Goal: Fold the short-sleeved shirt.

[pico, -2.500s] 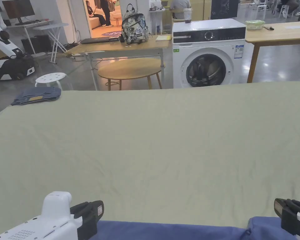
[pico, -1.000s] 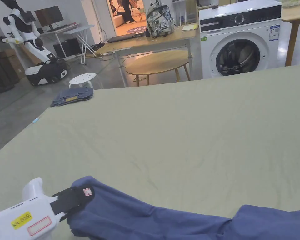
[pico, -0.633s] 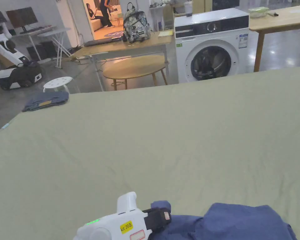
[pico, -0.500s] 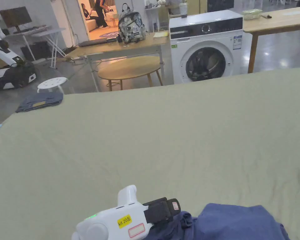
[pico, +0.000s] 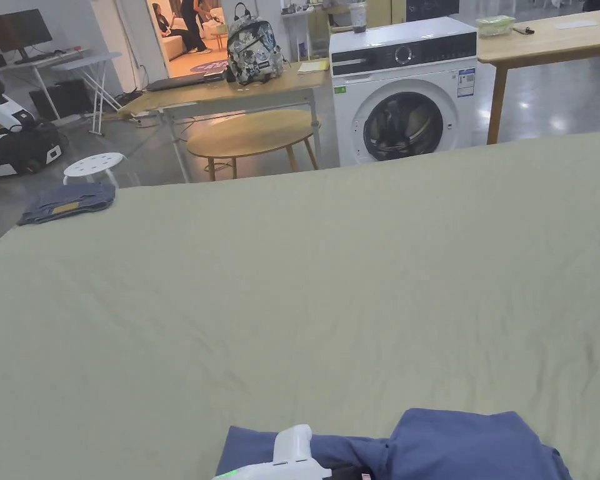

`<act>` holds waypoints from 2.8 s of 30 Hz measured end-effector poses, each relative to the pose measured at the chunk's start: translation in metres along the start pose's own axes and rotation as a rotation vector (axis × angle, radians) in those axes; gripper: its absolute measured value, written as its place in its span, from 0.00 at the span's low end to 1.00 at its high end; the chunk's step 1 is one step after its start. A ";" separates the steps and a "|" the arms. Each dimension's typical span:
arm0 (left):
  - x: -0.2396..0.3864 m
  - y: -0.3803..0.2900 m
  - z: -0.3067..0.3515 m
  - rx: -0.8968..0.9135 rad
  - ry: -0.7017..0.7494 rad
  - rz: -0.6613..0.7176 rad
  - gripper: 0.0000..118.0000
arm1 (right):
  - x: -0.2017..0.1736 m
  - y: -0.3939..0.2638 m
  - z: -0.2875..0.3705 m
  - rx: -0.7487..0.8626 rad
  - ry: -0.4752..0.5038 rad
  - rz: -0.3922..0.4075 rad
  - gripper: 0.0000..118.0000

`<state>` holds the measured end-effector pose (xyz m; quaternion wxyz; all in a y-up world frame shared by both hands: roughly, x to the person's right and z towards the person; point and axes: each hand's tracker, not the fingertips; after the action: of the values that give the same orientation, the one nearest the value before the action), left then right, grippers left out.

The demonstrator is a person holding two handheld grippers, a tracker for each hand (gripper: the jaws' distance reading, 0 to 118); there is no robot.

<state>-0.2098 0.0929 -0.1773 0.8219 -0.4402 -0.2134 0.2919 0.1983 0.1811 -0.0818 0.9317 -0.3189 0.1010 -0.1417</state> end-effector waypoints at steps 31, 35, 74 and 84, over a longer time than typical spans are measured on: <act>-0.127 0.014 0.154 0.446 -0.245 0.471 0.04 | 0.011 0.005 -0.014 -0.055 0.033 -0.007 0.00; -0.077 0.028 0.215 0.510 -0.079 0.314 0.04 | 0.011 0.003 -0.017 -0.051 0.042 -0.016 0.00; 0.075 0.022 0.030 0.009 -0.045 -0.279 0.53 | -0.079 0.010 -0.093 -0.199 0.272 0.143 0.00; -0.017 0.011 0.096 0.088 0.063 -0.101 0.56 | -0.087 -0.013 -0.171 -0.437 0.121 0.253 0.00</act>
<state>-0.2842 0.1438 -0.1385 0.8604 -0.4013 -0.1963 0.2451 0.0664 0.1030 -0.1976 0.8432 -0.4884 0.2239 -0.0175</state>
